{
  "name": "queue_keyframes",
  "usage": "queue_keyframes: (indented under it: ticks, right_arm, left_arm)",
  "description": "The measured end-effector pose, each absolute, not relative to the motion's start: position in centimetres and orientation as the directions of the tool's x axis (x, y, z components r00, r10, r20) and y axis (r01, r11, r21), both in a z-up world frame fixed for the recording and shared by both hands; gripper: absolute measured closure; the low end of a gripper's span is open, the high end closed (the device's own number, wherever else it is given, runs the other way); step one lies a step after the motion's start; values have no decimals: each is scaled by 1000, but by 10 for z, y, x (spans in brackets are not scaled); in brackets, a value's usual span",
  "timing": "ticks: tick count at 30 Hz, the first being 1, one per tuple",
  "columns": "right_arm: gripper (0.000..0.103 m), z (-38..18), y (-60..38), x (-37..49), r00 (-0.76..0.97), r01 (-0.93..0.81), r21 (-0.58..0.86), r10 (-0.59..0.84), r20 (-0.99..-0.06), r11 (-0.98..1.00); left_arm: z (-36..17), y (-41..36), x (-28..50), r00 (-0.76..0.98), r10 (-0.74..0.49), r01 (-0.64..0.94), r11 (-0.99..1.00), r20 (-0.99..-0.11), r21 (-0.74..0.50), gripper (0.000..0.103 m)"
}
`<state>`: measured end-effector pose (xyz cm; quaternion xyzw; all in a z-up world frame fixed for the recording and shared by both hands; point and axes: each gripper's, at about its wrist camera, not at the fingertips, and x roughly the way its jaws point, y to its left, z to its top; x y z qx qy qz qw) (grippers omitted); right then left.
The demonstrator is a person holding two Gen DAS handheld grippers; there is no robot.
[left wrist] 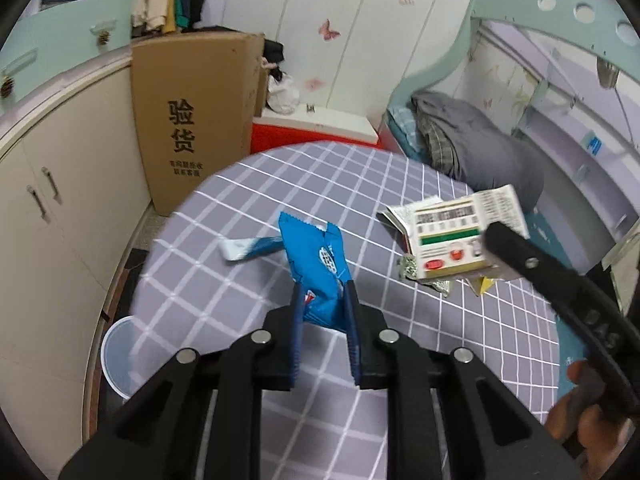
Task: Collect trash
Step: 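Carry the wrapper and carton over the blue bin and open both tools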
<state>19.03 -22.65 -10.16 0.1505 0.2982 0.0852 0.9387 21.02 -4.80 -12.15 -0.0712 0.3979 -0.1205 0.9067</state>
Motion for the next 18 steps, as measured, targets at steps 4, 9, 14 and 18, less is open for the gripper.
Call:
queue_keyframes:
  ticks: [4, 9, 14, 18]
  right_arm:
    - [64, -92, -185, 187, 800, -128, 321, 289, -527, 939]
    - [64, -83, -131, 189, 781, -198, 307, 340, -524, 931]
    - [64, -82, -75, 192, 750, -270, 303, 397, -529, 914]
    - [64, -89, -26, 199, 712, -331, 297, 444, -544, 895]
  left_arm:
    - [-107, -8, 189, 684, -281, 144, 957, -673, -253, 85]
    - [-96, 42, 166, 722, -268, 104, 953, -638, -283, 85]
    - [-94, 104, 154, 748, -198, 4, 956, -634, -293, 85]
    - [-102, 156, 149, 748, -129, -95, 950, -651, -298, 85]
